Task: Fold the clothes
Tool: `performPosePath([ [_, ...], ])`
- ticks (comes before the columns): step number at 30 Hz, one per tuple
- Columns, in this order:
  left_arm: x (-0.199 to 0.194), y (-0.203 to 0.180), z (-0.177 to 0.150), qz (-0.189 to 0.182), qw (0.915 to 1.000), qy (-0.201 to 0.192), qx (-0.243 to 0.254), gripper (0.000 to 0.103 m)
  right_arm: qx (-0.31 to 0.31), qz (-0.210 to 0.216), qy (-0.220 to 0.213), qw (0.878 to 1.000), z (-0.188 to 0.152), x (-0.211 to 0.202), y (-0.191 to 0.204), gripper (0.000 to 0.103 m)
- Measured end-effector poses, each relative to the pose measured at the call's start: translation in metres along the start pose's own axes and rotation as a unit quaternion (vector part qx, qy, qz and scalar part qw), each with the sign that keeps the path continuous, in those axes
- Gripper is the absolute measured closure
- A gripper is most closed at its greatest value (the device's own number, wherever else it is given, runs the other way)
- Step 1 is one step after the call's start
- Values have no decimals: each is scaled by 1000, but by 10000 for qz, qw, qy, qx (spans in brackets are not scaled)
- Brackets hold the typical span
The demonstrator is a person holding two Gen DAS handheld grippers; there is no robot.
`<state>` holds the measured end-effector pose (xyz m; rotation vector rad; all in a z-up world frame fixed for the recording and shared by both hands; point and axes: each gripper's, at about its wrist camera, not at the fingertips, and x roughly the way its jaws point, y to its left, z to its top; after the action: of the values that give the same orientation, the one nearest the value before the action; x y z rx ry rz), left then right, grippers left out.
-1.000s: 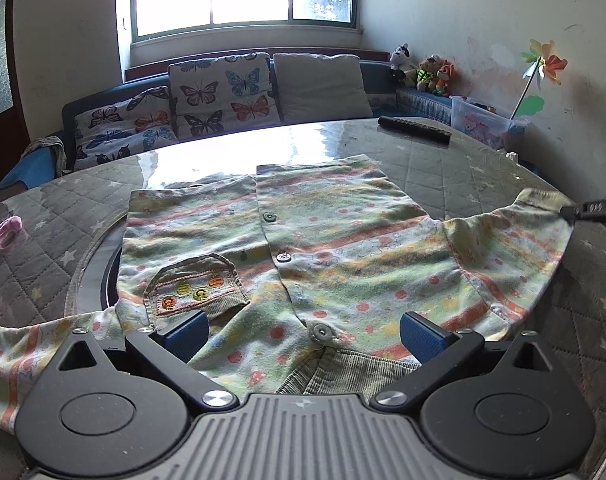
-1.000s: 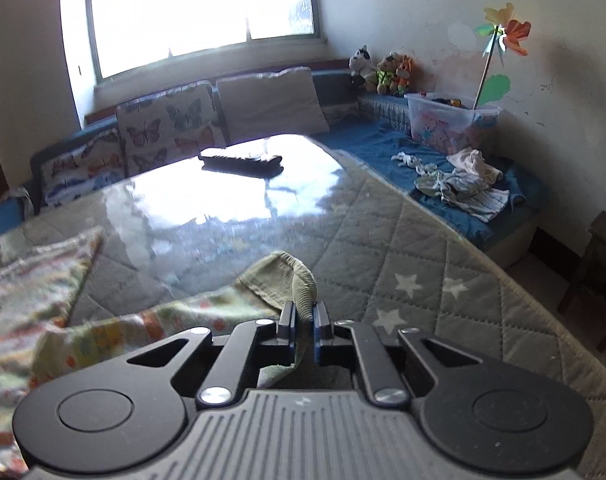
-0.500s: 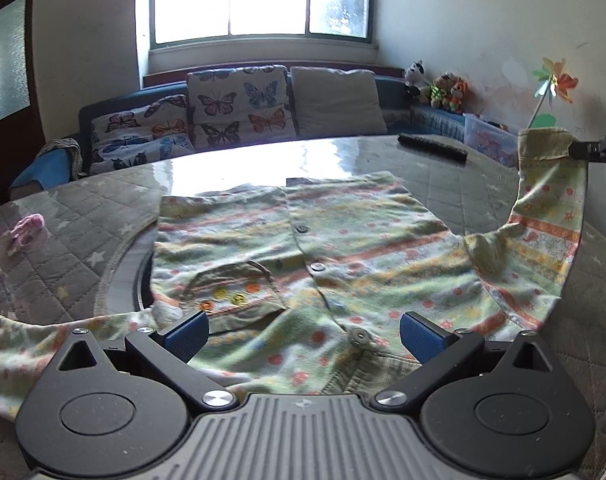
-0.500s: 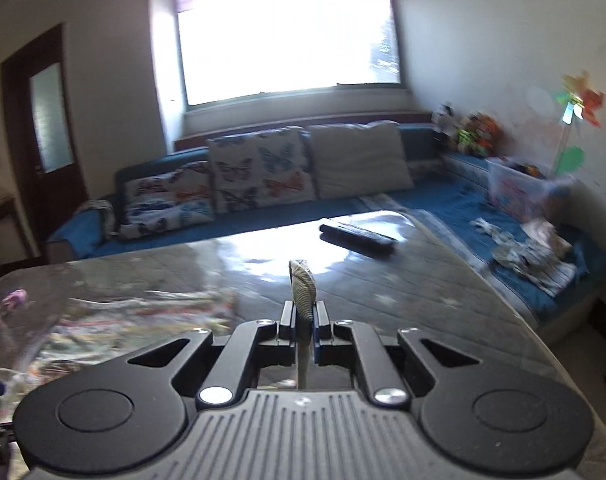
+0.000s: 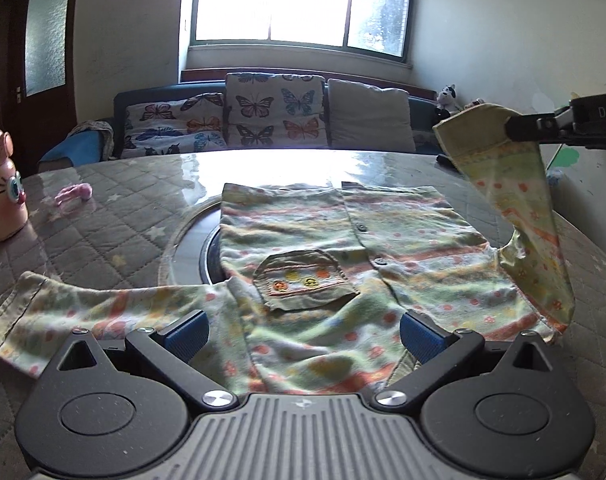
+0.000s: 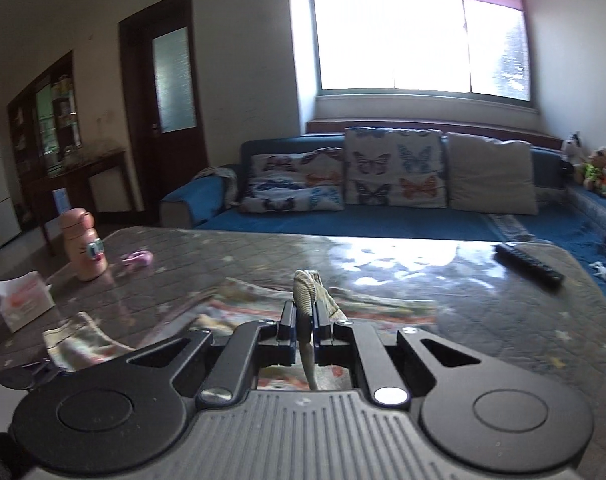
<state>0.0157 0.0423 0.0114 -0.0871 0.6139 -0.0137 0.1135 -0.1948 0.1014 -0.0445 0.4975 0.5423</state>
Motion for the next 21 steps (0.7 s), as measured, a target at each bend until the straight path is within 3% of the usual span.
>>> performPosePath([
  [7,-1,5,-3,61,10000,14,-61,0,-59,539,224,9983,-6,18,39,95],
  [10,-2,6,-3,88,9999,14,-70,0,-105,645,289,9974,-9,16,42,88],
  [11,-1,6,-2,90,9999,14,-68,0,-107,644,290,9974,-10,13,39,84],
  [15,1,3,0,77,10000,15,-33,0,-75,617,328,9975,-16,-2,19,83],
  [21,6,-9,4,-96,9998,42,182,8,-112,181,721,9972,-44,-8,-23,83],
])
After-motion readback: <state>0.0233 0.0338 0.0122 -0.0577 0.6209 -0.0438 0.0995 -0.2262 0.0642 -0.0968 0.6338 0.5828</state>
